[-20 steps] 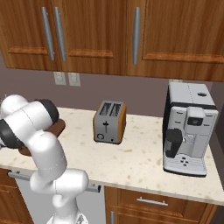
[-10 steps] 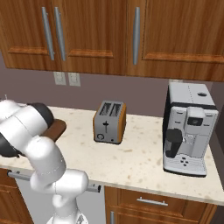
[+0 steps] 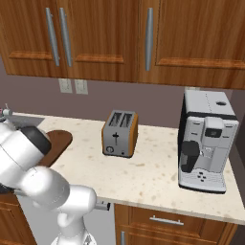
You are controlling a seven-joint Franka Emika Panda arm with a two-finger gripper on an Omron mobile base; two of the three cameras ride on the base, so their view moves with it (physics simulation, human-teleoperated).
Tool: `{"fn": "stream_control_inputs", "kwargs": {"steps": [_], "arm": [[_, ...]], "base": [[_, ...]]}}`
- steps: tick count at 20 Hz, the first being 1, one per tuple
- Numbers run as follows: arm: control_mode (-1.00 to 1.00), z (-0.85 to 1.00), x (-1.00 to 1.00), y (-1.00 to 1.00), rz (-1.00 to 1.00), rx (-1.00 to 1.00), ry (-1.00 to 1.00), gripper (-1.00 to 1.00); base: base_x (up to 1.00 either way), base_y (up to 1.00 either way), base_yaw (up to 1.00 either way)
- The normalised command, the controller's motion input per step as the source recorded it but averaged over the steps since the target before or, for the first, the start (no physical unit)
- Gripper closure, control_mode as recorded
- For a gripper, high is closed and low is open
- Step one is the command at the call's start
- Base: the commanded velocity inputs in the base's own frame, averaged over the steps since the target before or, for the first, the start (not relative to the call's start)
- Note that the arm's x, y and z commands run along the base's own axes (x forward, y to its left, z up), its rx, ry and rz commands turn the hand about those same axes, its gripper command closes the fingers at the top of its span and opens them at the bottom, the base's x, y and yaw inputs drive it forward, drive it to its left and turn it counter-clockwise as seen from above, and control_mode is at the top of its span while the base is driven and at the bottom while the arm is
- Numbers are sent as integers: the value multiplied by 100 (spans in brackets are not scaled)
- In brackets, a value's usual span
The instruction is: Pick up the sponge from the counter and clean the cutting board by briefly scrubbing or pressing down on the cutting board. Once finished, release the sponge.
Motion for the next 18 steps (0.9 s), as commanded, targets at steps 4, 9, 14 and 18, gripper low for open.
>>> {"fn": "stream_control_inputs", "kwargs": {"steps": [4, 9, 14, 18], "arm": [[-100, 0, -19, -100, -6, -6, 1, 100], [-100, 0, 0, -100, -5, -6, 2, 100], [-100, 0, 0, -100, -3, -3, 4, 100], [-100, 5, 21, -65, -5, 0, 9, 100]], "base": [[0, 0, 0], [0, 0, 0], [0, 0, 0], [0, 0, 0]]}}
